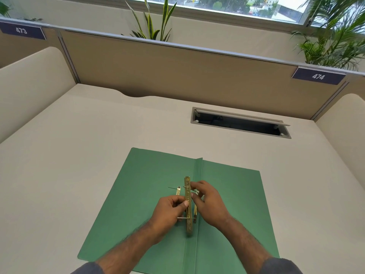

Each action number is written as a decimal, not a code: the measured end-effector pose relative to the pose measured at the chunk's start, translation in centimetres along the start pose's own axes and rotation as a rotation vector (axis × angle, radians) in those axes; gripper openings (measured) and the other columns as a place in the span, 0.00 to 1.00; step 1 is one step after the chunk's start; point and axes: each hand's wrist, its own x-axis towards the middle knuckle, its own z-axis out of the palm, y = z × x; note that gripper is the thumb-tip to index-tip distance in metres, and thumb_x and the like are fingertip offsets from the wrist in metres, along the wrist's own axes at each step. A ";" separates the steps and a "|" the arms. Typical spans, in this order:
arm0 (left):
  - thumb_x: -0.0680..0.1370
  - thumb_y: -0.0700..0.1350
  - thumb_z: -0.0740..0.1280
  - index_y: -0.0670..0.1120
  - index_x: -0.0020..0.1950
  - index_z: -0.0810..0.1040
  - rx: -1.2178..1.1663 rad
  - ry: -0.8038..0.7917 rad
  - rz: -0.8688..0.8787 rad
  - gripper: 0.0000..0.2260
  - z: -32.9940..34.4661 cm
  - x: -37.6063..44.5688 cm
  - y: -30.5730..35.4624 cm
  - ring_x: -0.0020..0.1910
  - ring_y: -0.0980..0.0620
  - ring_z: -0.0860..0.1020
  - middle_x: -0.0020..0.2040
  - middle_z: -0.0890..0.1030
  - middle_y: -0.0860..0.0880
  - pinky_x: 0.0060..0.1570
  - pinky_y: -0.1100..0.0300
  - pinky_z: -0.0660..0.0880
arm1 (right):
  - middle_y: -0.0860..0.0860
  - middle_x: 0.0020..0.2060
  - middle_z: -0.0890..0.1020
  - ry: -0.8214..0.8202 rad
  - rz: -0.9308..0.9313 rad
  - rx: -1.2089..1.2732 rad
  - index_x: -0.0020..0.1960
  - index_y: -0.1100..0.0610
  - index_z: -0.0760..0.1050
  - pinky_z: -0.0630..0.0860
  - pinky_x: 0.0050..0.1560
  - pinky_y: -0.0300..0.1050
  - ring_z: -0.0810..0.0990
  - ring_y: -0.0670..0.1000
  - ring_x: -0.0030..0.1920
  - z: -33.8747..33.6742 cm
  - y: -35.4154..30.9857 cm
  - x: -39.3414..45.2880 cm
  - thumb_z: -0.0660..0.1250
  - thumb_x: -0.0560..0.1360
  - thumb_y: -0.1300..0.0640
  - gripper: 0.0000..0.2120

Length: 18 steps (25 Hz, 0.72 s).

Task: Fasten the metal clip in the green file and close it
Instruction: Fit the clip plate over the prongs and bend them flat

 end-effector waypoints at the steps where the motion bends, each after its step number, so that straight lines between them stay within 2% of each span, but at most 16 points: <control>1: 0.77 0.40 0.70 0.46 0.47 0.85 0.079 -0.004 0.028 0.05 -0.1 0.3 0.1 0.31 0.55 0.77 0.35 0.83 0.47 0.31 0.61 0.75 | 0.46 0.51 0.79 0.016 0.004 0.017 0.62 0.50 0.77 0.73 0.50 0.36 0.75 0.44 0.47 -0.1 0.2 -0.4 0.66 0.77 0.59 0.15; 3: 0.75 0.41 0.73 0.47 0.48 0.84 0.303 -0.003 0.124 0.04 -0.3 1.3 0.4 0.32 0.55 0.77 0.36 0.84 0.44 0.37 0.56 0.78 | 0.45 0.51 0.79 0.058 0.032 0.042 0.62 0.50 0.77 0.72 0.49 0.35 0.76 0.44 0.47 -0.3 0.8 -1.3 0.67 0.76 0.58 0.15; 6: 0.70 0.46 0.77 0.54 0.56 0.81 0.533 -0.002 0.226 0.16 -0.2 2.2 0.5 0.33 0.62 0.78 0.36 0.84 0.53 0.46 0.55 0.79 | 0.44 0.47 0.78 0.107 0.099 0.043 0.61 0.50 0.77 0.72 0.47 0.35 0.76 0.42 0.45 -0.2 2.0 -3.0 0.68 0.75 0.56 0.14; 9: 0.67 0.55 0.77 0.59 0.66 0.74 0.651 -0.041 0.276 0.28 0.1 2.7 0.0 0.36 0.63 0.76 0.39 0.81 0.57 0.44 0.61 0.75 | 0.45 0.44 0.78 0.107 0.144 0.079 0.60 0.49 0.78 0.72 0.44 0.35 0.75 0.42 0.40 0.2 2.9 -4.2 0.70 0.74 0.54 0.14; 11: 0.67 0.59 0.74 0.62 0.66 0.71 0.751 -0.067 0.331 0.29 0.4 2.9 -0.5 0.39 0.62 0.75 0.42 0.78 0.58 0.41 0.65 0.71 | 0.46 0.41 0.77 0.085 0.150 0.136 0.59 0.47 0.78 0.73 0.42 0.38 0.73 0.43 0.37 0.5 3.1 -4.6 0.71 0.74 0.52 0.14; 14: 0.70 0.53 0.73 0.59 0.68 0.72 0.845 -0.084 0.379 0.27 0.8 3.2 -0.9 0.44 0.59 0.74 0.46 0.75 0.58 0.45 0.63 0.73 | 0.44 0.40 0.76 0.051 0.152 0.123 0.60 0.47 0.79 0.74 0.48 0.47 0.75 0.48 0.44 0.8 3.1 -4.7 0.71 0.72 0.48 0.16; 16: 0.71 0.51 0.72 0.59 0.68 0.72 0.908 -0.093 0.386 0.26 0.9 3.8 -0.8 0.47 0.56 0.75 0.48 0.74 0.56 0.48 0.60 0.75 | 0.45 0.41 0.77 0.033 0.156 0.083 0.62 0.46 0.77 0.74 0.52 0.49 0.75 0.49 0.47 0.5 3.0 -4.3 0.72 0.71 0.46 0.20; 18: 0.72 0.52 0.70 0.59 0.69 0.71 0.951 -0.084 0.387 0.26 1.0 4.3 -0.6 0.47 0.56 0.74 0.49 0.73 0.55 0.46 0.59 0.75 | 0.46 0.42 0.77 0.022 0.197 0.088 0.62 0.46 0.76 0.75 0.52 0.52 0.75 0.48 0.44 -0.1 2.6 -3.6 0.73 0.70 0.46 0.21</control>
